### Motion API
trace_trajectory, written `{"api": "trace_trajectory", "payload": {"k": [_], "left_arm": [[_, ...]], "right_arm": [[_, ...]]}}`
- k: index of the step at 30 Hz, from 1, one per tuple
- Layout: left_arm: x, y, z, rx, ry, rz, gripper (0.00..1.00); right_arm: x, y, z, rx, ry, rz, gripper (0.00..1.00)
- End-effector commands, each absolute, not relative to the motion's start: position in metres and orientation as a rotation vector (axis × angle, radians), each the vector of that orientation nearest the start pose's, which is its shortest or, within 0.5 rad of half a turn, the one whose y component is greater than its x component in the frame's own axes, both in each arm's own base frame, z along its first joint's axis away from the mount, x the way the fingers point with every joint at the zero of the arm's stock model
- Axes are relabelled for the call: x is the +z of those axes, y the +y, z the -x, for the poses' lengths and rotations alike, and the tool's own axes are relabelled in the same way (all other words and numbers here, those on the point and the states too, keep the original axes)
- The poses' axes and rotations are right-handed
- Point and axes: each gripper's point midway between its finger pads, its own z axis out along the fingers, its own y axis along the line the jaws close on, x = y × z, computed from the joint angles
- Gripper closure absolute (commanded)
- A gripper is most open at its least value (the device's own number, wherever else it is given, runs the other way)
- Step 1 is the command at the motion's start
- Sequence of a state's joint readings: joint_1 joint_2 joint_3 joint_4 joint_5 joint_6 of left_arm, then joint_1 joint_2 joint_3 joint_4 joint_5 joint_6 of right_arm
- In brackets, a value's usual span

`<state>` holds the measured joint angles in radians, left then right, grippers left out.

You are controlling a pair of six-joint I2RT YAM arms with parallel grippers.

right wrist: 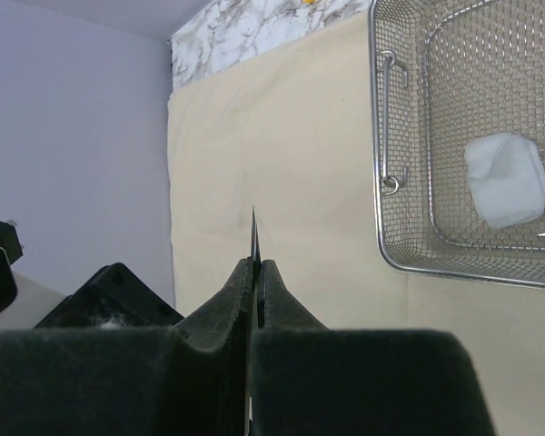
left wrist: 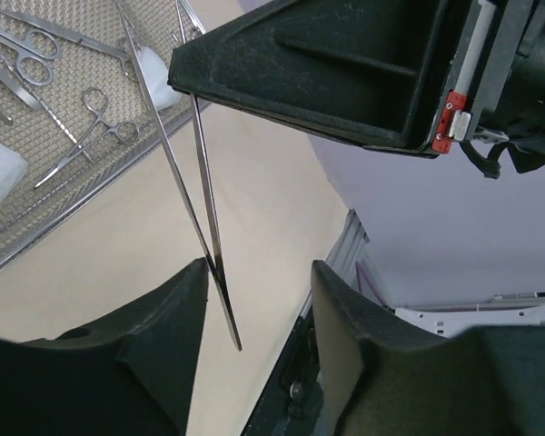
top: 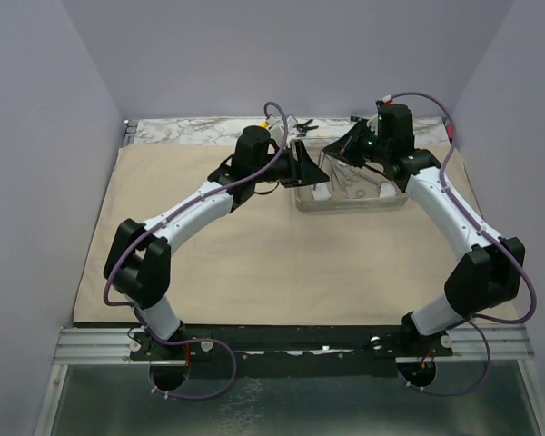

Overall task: Open and lay out the surgical kit
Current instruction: Place the medical item in the surgical kit.

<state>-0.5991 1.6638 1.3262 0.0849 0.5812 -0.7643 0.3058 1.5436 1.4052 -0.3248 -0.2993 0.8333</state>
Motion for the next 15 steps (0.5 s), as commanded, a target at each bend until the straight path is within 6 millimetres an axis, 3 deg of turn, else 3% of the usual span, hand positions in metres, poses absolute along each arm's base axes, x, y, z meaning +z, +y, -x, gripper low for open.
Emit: {"api": "trace_trajectory", "payload": {"k": [1,4,6,8,12,15], "left_arm": [[0.271,-0.386,-0.337,-1.436,2.028,-0.286,0.56],[0.273,-0.385,-0.338,-1.421,2.024,-0.274,0.78],[0.279,-0.388,-0.337,-1.427,2.008,-0.292,1.0],[0.286,-0.39,-0.336,-1.448,1.994,-0.313,1.0],[0.307,-0.392,-0.331,-1.502,1.951,-0.367,1.0],[0.329,-0.394,-0.325,-1.579,1.918,-0.411,1.0]], "right_arm": [[0.29,0.213,-0.409,0.987,2.126,-0.405,0.99],[0.298,0.215,-0.407,1.006,2.117,-0.391,0.99],[0.304,0.216,-0.406,1.014,2.108,-0.376,0.99],[0.313,0.217,-0.404,1.021,2.097,-0.331,0.94],[0.34,0.209,-0.397,0.996,2.017,-0.274,0.46],[0.365,0.201,-0.389,0.991,1.913,-0.257,0.2]]}}
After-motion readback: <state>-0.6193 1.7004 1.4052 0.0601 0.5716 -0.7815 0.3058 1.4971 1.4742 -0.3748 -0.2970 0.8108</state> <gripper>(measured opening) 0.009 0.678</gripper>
